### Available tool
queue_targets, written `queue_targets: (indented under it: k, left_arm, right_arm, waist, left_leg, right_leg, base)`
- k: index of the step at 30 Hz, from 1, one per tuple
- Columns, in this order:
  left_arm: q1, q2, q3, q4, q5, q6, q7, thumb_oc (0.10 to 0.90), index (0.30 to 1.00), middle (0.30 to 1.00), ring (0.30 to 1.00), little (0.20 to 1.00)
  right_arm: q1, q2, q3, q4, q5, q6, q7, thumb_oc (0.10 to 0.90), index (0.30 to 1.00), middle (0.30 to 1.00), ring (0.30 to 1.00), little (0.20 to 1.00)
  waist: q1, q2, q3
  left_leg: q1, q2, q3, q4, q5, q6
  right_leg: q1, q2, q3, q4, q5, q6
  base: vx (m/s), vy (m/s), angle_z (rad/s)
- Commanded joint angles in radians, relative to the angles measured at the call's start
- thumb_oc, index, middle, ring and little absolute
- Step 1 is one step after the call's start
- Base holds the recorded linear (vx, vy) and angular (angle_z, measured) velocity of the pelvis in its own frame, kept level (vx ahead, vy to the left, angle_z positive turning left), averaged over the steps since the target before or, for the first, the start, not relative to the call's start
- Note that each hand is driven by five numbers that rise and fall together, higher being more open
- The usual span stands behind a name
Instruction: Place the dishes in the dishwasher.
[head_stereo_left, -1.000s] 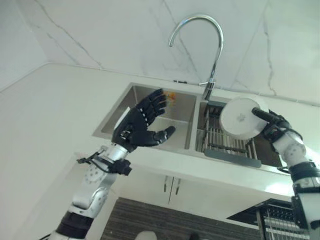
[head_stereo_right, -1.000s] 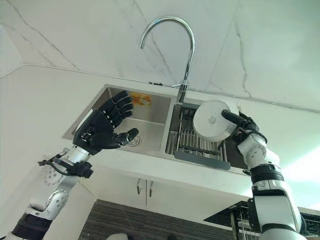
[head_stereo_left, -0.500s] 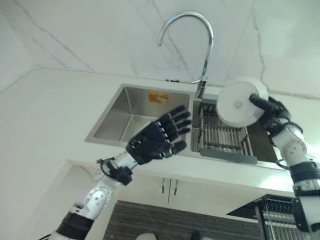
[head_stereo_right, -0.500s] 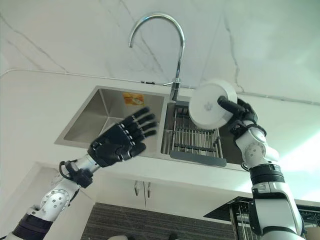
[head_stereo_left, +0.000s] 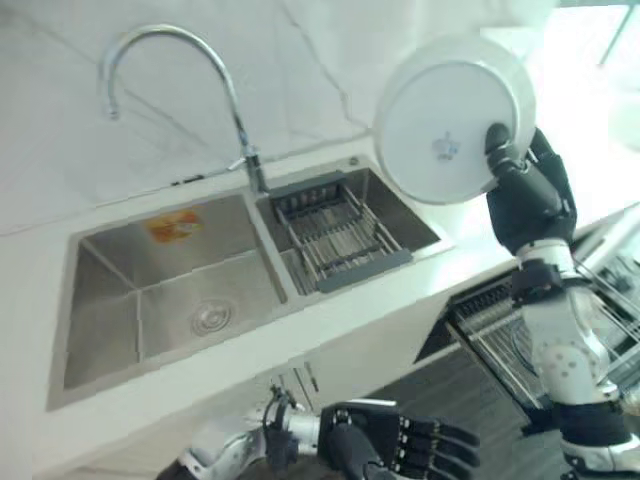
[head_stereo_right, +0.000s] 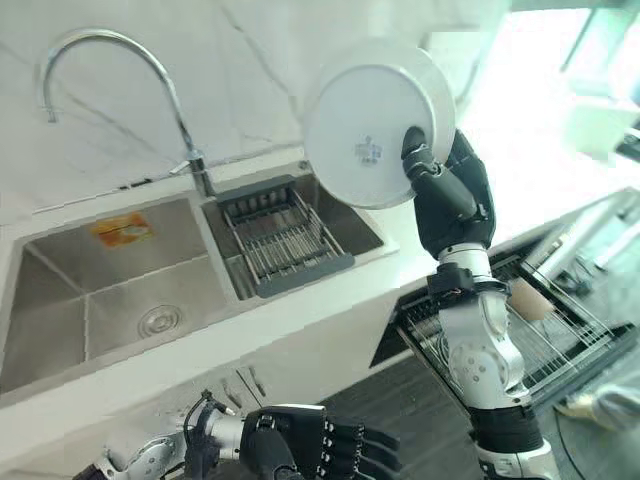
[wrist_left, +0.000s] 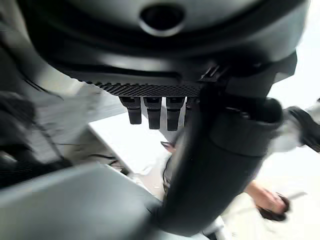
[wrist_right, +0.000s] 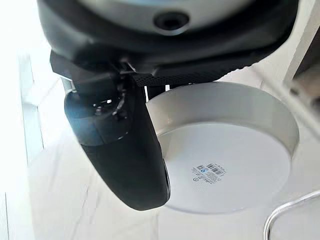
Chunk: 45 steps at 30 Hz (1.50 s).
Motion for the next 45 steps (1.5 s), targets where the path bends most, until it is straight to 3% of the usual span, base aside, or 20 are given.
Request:
queue_targets:
  k: [1,4,6,7,8,11,14,17,18,20,23,24,29,35,38,41,42,43,44,45]
  left_arm:
    - [-0.019,-0.042,-0.049,0.131,0.193,-0.117,0.199,0.8,0.9,0.9,0.9,0.9]
    - [-0.019,-0.055,-0.063,0.259,0.359,-0.101,0.238,0.8,0.9,0.9,0.9,0.9]
    - [0.003,-0.089,-0.041,0.344,0.333,-0.111,0.282,0.8,0.9,0.9,0.9,0.9]
    - [0.021,-0.115,-0.021,0.378,0.244,-0.089,0.318,0.8,0.9,0.9,0.9,0.9]
    - [0.088,-0.234,0.078,0.603,0.18,-0.2,0.446,0.8,0.9,0.9,0.9,0.9]
    - [0.147,-0.288,0.173,0.79,0.185,-0.319,0.519,0.8,0.9,0.9,0.9,0.9]
    - [0.18,-0.329,0.328,1.048,0.296,-0.519,0.569,0.8,0.9,0.9,0.9,0.9]
    - [0.196,-0.344,0.443,1.168,0.29,-0.565,0.631,0.8,0.9,0.9,0.9,0.9]
    - [0.196,-0.343,0.472,1.202,0.322,-0.582,0.638,0.8,0.9,0.9,0.9,0.9]
    - [0.22,-0.35,0.495,1.253,0.337,-0.618,0.657,0.8,0.9,0.9,0.9,0.9]
    - [0.236,-0.357,0.521,1.283,0.322,-0.614,0.673,0.8,0.9,0.9,0.9,0.9]
    - [0.242,-0.367,0.522,1.314,0.309,-0.62,0.679,0.8,0.9,0.9,0.9,0.9]
    - [0.25,-0.371,0.539,1.363,0.309,-0.615,0.682,0.8,0.9,0.9,0.9,0.9]
    - [0.247,-0.363,0.565,1.352,0.338,-0.587,0.673,0.8,0.9,0.9,0.9,0.9]
    - [0.253,-0.357,0.563,1.337,0.364,-0.568,0.668,0.8,0.9,0.9,0.9,0.9]
    - [0.252,-0.351,0.554,1.328,0.414,-0.571,0.681,0.8,0.9,0.9,0.9,0.9]
    - [0.248,-0.347,0.543,1.32,0.41,-0.569,0.693,0.8,0.9,0.9,0.9,0.9]
    - [0.239,-0.339,0.537,1.32,0.382,-0.565,0.698,0.8,0.9,0.9,0.9,0.9]
    - [0.222,-0.319,0.566,1.313,0.347,-0.538,0.691,0.8,0.9,0.9,0.9,0.9]
    - [0.217,-0.308,0.585,1.306,0.349,-0.526,0.689,0.8,0.9,0.9,0.9,0.9]
  right_arm:
    - [-0.243,-0.019,-0.095,-0.162,-0.188,-0.336,0.015,0.4,0.3,0.3,0.3,0.3]
    - [-0.187,-0.006,-0.108,-0.256,-0.273,-0.333,-0.042,0.4,0.3,0.3,0.3,0.3]
    - [-0.139,-0.013,-0.126,-0.291,-0.3,-0.344,-0.074,0.4,0.3,0.3,0.3,0.3]
    - [-0.118,-0.011,-0.132,-0.303,-0.313,-0.356,-0.09,0.4,0.3,0.3,0.3,0.3]
    - [-0.067,0.005,-0.162,-0.298,-0.299,-0.381,-0.046,0.4,0.3,0.3,0.3,0.3]
    - [-0.078,-0.029,-0.166,-0.281,-0.286,-0.363,-0.034,0.4,0.3,0.3,0.3,0.3]
    - [-0.072,-0.048,-0.172,-0.263,-0.295,-0.334,-0.036,0.4,0.3,0.3,0.3,0.3]
    - [-0.007,-0.069,-0.215,-0.254,-0.298,-0.316,-0.028,0.4,0.3,0.3,0.3,0.3]
    - [0.008,-0.079,-0.23,-0.248,-0.3,-0.306,-0.031,0.4,0.3,0.3,0.3,0.3]
    - [0.038,-0.074,-0.241,-0.228,-0.339,-0.295,-0.008,0.4,0.3,0.3,0.3,0.3]
    - [0.061,-0.06,-0.221,-0.214,-0.422,-0.294,0.004,0.4,0.3,0.3,0.3,0.3]
    - [0.082,-0.044,-0.203,-0.2,-0.509,-0.286,0.007,0.4,0.3,0.3,0.3,0.3]
    - [0.115,-0.071,-0.168,-0.137,-0.684,-0.242,-0.034,0.4,0.3,0.3,0.3,0.3]
    - [0.169,-0.145,-0.16,0.011,-0.945,-0.2,-0.115,0.4,0.3,0.3,0.3,0.3]
    - [0.18,-0.161,-0.159,0.074,-0.953,-0.207,-0.135,0.4,0.3,0.3,0.3,0.3]
    - [0.205,-0.151,-0.162,0.105,-0.986,-0.238,-0.164,0.4,0.3,0.3,0.3,0.3]
    - [0.205,-0.151,-0.156,0.126,-1.017,-0.261,-0.184,0.4,0.3,0.3,0.3,0.3]
    - [0.205,-0.148,-0.147,0.149,-1.085,-0.285,-0.214,0.4,0.3,0.3,0.3,0.3]
    - [0.203,-0.167,-0.133,0.158,-1.161,-0.281,-0.251,0.4,0.3,0.3,0.3,0.3]
    - [0.2,-0.175,-0.129,0.165,-1.193,-0.277,-0.266,0.4,0.3,0.3,0.3,0.3]
  waist:
    - [0.154,-0.008,-0.05]
    - [0.175,-0.017,-0.058]
    - [0.174,-0.022,-0.062]
    - [0.169,-0.023,-0.064]
    - [0.156,-0.023,-0.058]
    - [0.156,-0.024,-0.045]
    - [0.156,-0.025,-0.031]
    - [0.147,-0.026,-0.029]
    - [0.145,-0.028,-0.028]
    - [0.164,-0.025,-0.033]
    - [0.176,-0.005,-0.039]
    - [0.189,0.006,-0.041]
    - [0.196,0.01,-0.04]
    - [0.215,0.001,-0.03]
    - [0.217,0.0,-0.02]
    - [0.196,0.017,0.011]
    - [0.194,0.014,0.018]
    - [0.198,0.006,0.025]
    - [0.204,-0.016,0.032]
    - [0.204,-0.021,0.035]
  left_leg:
    - [0.002,0.098,-0.165,-0.084,0.073,-0.137]
    - [-0.018,0.148,-0.188,-0.084,0.094,-0.169]
    - [-0.017,0.198,-0.187,-0.084,0.115,-0.2]
    - [-0.016,0.217,-0.187,-0.084,0.123,-0.215]
    - [-0.001,0.294,-0.186,-0.084,0.151,-0.261]
    - [-0.016,0.343,-0.208,-0.084,0.199,-0.289]
    - [-0.007,0.386,-0.203,-0.084,0.223,-0.302]
    - [0.006,0.402,-0.134,-0.084,0.254,-0.302]
    - [0.012,0.386,-0.124,-0.084,0.249,-0.297]
    - [0.003,0.267,-0.211,-0.084,0.194,-0.268]
    - [-0.009,0.179,-0.288,-0.084,0.163,-0.242]
    - [-0.022,0.121,-0.347,-0.084,0.148,-0.231]
    - [-0.019,0.088,-0.381,-0.084,0.137,-0.223]
    - [-0.014,0.05,-0.377,-0.084,0.112,-0.193]
    - [-0.002,0.039,-0.375,-0.084,0.105,-0.165]
    - [0.008,0.036,-0.397,-0.084,0.111,-0.141]
    - [0.006,0.034,-0.401,-0.084,0.112,-0.144]
    - [-0.001,0.03,-0.401,-0.084,0.116,-0.15]
    - [-0.009,0.023,-0.388,-0.084,0.108,-0.16]
    - [-0.011,0.03,-0.379,-0.084,0.101,-0.162]
  right_leg:
    - [0.135,-0.141,-0.022,0.039,0.005,0.078]
    - [0.129,-0.153,-0.024,0.039,-0.049,0.092]
    - [0.138,-0.131,-0.043,0.039,-0.093,0.098]
    - [0.139,-0.115,-0.041,0.039,-0.114,0.099]
    - [0.167,-0.058,-0.047,0.039,-0.175,0.083]
    - [0.168,-0.006,-0.044,0.039,-0.192,0.044]
    - [0.185,0.041,-0.06,0.039,-0.217,0.006]
    - [0.207,0.048,-0.104,0.039,-0.233,-0.011]
    - [0.217,0.049,-0.113,0.039,-0.24,-0.015]
    - [0.208,0.063,-0.075,0.039,-0.243,-0.016]
    - [0.192,0.083,-0.035,0.039,-0.237,-0.018]
    - [0.193,0.094,-0.016,0.039,-0.238,-0.019]
    - [0.202,0.093,0.003,0.039,-0.242,-0.016]
    - [0.221,0.046,-0.026,0.039,-0.232,0.01]
    - [0.258,0.045,-0.042,0.039,-0.194,0.02]
    - [0.26,0.072,-0.032,0.067,-0.07,0.024]
    - [0.246,0.065,-0.022,0.041,-0.061,0.02]
    - [0.225,0.047,-0.014,0.039,-0.1,0.014]
    - [0.166,0.002,-0.011,0.039,-0.098,0.026]
    - [0.14,-0.008,-0.005,0.039,-0.086,0.036]
  base:
    - [-0.31,-0.713,-1.33]
    - [-0.02,-0.52,-0.62]
    - [0.05,-0.511,-0.06]
    - [0.14,-0.68,0.01]
    - [0.11,-0.691,-0.13]
    - [0.03,-0.488,-0.3]
    - [0.04,-0.412,-0.62]
    - [0.09,-0.292,0.01]
    - [0.11,-0.204,0.28]
    - [0.12,-0.095,0.46]
    - [0.11,0.032,-0.02]
    - [0.19,0.112,-0.49]
    - [0.13,0.133,-0.41]
    - [0.12,0.242,0.0]
    - [0.12,0.274,-0.02]
    - [0.09,0.181,-0.13]
    - [0.02,-0.03,-0.1]
    - [-0.01,-0.185,-0.22]
    - [-0.03,-0.239,-0.21]
    - [-0.01,-0.271,-0.28]
